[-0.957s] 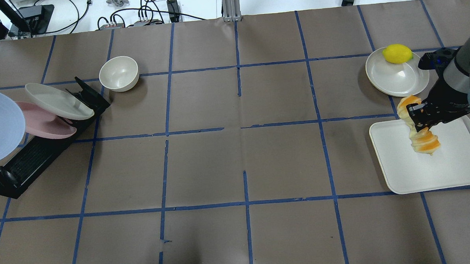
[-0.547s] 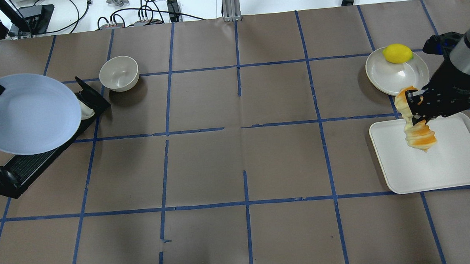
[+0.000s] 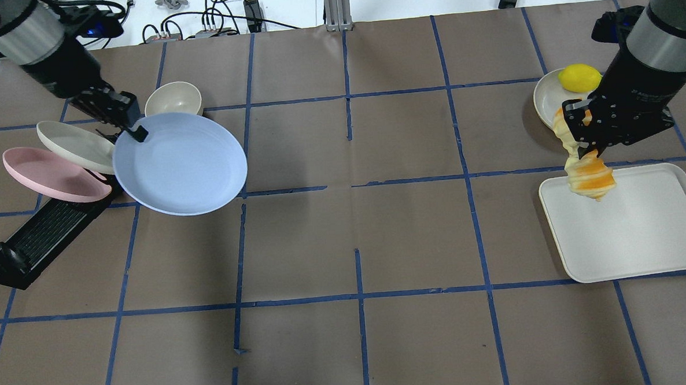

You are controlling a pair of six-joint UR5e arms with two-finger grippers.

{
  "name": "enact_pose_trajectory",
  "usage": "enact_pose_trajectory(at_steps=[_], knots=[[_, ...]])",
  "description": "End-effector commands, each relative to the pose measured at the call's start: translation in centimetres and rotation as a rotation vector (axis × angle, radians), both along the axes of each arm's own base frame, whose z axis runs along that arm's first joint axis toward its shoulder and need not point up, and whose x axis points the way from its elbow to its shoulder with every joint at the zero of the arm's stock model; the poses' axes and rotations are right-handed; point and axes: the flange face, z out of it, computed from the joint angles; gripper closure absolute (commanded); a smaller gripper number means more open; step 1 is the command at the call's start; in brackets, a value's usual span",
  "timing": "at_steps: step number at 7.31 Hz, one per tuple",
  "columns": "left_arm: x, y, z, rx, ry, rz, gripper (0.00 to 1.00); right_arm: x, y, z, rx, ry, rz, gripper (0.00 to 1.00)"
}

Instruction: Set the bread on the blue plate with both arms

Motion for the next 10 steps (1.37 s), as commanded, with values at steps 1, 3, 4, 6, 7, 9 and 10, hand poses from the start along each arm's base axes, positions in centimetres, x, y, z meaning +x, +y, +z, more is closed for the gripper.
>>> enact_pose_trajectory(at_steps=[1,3,4,6,7,9,10], knots=[[-7.1,-1.4,-5.7,0.011,0.061,-0.046,0.95,3.4,-0.6,0.8,-0.007,0.017,0.04,0.93],[-14.2,-3.1,-10.3,0.01,0.078,0.023,0.94,6.4,-1.6,1.4,0.032,-0.003,0.103,0.94],[-16.9,-3.5,-11.9,-0.004,0.074,0.034,0.94,8.0,-2.6,1.6,0.055,-0.003,0.136,0.93],[-19.0,-4.5,-14.6,-0.017,0.14,0.03,0.92,12.5,-4.4,0.7,0.091,0.001,0.222,0.93],[-19.5,-5.4,-16.5,-0.027,0.168,0.049,0.92,14.0,-4.6,-0.2,0.105,0.012,0.24,0.93],[-21.4,-5.4,-17.9,-0.044,0.171,0.033,0.91,14.6,-4.7,-0.6,0.103,0.02,0.254,0.93],[-21.9,-5.4,-17.9,-0.042,0.17,0.055,0.88,14.6,-4.7,-0.9,0.107,0.021,0.257,0.93]])
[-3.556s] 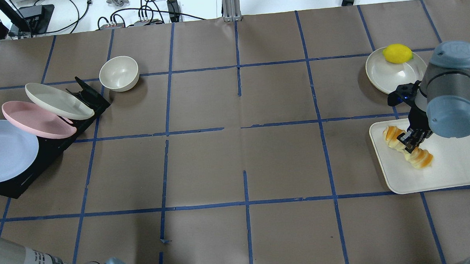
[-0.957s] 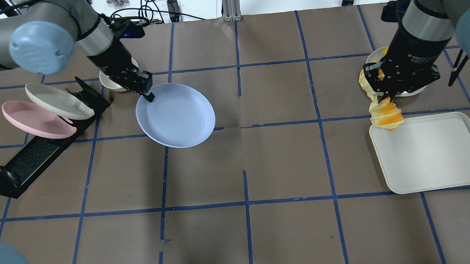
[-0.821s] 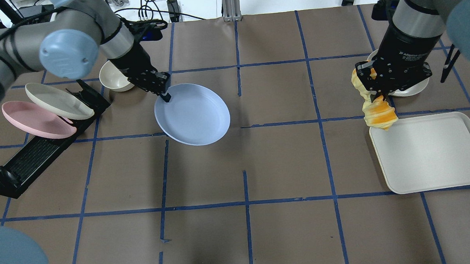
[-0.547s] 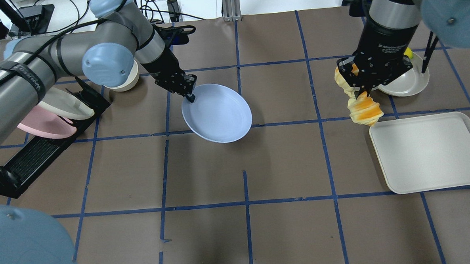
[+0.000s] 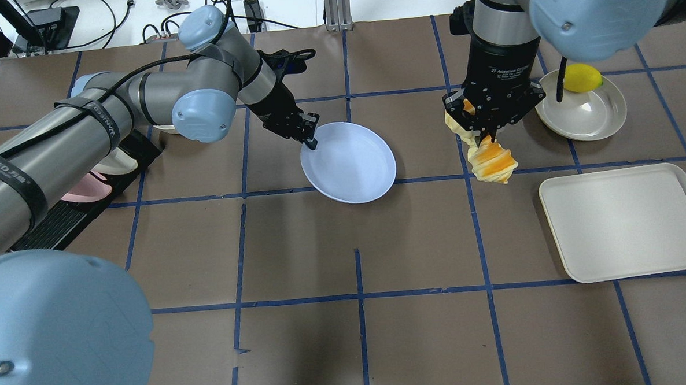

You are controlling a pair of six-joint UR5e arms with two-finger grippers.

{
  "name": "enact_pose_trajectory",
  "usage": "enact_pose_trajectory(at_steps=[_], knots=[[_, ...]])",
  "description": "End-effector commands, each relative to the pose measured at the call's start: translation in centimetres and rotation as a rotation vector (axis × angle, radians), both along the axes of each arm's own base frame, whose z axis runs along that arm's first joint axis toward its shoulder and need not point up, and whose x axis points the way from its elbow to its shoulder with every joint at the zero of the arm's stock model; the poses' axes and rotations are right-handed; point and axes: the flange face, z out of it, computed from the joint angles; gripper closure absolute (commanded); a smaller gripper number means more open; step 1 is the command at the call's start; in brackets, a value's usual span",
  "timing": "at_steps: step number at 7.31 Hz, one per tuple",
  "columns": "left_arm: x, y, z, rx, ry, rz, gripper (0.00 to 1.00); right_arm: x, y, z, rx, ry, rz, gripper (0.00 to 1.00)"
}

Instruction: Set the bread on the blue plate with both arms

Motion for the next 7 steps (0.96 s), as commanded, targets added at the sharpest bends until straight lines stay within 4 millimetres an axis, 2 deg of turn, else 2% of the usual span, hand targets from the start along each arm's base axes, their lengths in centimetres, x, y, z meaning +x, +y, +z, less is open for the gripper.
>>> enact_pose_trajectory(at_steps=[1,2,5,6,7], knots=[[-0.5,0.0,-0.1,-0.003,0.0,0.02,0.66,0.1,0.0,-0.4,0.006,0.003,0.012,0.93],[0.3,-0.2,0.0,-0.01,0.002,0.02,0.01,0.1,0.0,-0.4,0.006,0.003,0.012,0.93],[2.7,-0.4,4.2,-0.061,-0.011,0.054,0.0,0.3,0.1,-0.7,0.012,0.001,0.005,0.93],[4.6,-0.5,5.9,-0.07,-0.017,0.082,0.0,1.7,0.0,-1.9,0.034,-0.01,0.023,0.93],[5.7,-0.2,7.4,-0.068,-0.018,0.099,0.0,4.2,-0.3,-3.2,0.027,-0.011,0.066,0.93]])
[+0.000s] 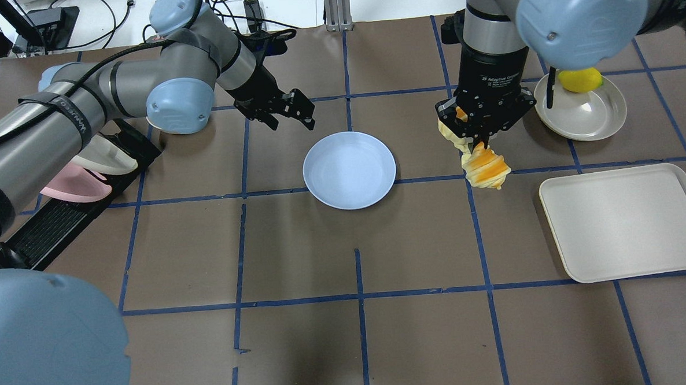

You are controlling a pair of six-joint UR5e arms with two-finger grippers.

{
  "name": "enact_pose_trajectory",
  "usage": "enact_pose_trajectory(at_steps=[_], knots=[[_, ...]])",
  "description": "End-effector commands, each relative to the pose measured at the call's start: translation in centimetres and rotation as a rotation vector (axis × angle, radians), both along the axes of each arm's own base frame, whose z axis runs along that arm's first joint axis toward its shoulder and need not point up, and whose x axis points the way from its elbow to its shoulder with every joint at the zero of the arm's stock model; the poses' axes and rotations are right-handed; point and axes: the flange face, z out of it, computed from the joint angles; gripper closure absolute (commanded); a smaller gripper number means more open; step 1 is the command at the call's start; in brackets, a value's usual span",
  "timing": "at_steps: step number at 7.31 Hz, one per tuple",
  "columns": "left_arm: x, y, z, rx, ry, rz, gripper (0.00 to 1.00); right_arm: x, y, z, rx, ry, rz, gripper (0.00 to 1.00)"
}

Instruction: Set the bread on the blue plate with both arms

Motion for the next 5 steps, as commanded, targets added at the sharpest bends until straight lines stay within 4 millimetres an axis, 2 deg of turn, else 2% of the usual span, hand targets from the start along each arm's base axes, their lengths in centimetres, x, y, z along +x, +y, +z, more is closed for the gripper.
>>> enact_pose_trajectory(at_steps=[1,2,4,5], knots=[[2.0,0.9,3.4,0.0,-0.029,0.027,0.0,4.7,-1.3,-2.8,-0.042,-0.006,0.061,0.93],[2.3,1.5,4.9,-0.005,-0.06,0.026,0.0,6.3,-1.8,-3.8,-0.062,-0.008,0.072,0.93],[2.6,2.4,6.7,-0.001,-0.094,0.029,0.0,7.5,-3.2,-5.8,-0.092,-0.015,0.081,0.92],[3.6,3.0,8.7,-0.026,-0.215,0.048,0.0,8.6,-3.8,-7.5,-0.101,-0.013,0.083,0.92]])
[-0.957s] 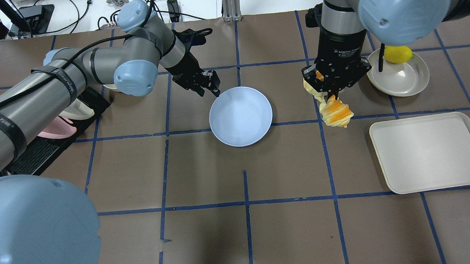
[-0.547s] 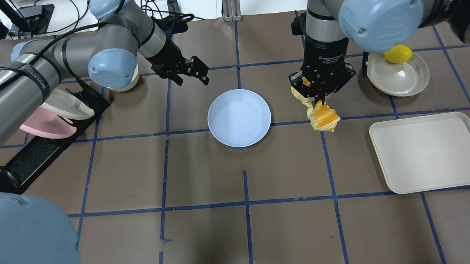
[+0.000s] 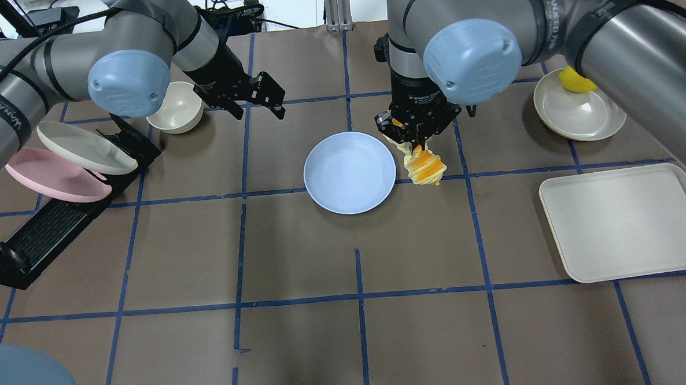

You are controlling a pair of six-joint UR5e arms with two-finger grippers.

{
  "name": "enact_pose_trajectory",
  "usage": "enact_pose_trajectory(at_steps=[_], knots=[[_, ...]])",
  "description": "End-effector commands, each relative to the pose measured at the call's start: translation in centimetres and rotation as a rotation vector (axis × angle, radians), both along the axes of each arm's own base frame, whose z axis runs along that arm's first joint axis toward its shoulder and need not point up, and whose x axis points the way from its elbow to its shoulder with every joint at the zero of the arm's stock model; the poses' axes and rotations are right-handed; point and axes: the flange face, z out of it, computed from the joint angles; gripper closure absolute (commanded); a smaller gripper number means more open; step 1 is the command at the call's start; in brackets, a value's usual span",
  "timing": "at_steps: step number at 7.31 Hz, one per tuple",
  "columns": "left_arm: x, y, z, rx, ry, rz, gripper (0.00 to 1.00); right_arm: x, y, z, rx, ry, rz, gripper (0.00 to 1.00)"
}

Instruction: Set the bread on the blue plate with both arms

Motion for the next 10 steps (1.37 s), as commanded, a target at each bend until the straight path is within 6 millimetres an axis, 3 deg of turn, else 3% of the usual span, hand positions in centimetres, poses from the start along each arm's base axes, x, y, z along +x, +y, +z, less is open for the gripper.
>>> enact_pose_trajectory(at_steps=[1,3,5,7,10], knots=[[1.4,2.2,3.6,-0.012,-0.155,0.04,0.0,3.2,-1.4,-3.9,-0.034,0.0,0.02,0.92],[2.1,4.7,7.9,-0.025,-0.198,0.065,0.0,6.7,-1.7,-8.5,-0.031,0.006,0.07,0.92],[3.0,6.8,10.4,-0.017,-0.284,0.131,0.0,7.7,-2.6,-11.5,-0.009,0.008,0.093,0.92],[3.0,7.5,11.2,-0.003,-0.288,0.161,0.0,9.9,-3.4,-12.6,-0.013,0.013,0.121,0.92],[3.0,7.6,11.2,-0.004,-0.288,0.165,0.0,10.4,-4.1,-13.3,0.0,0.018,0.125,0.92]])
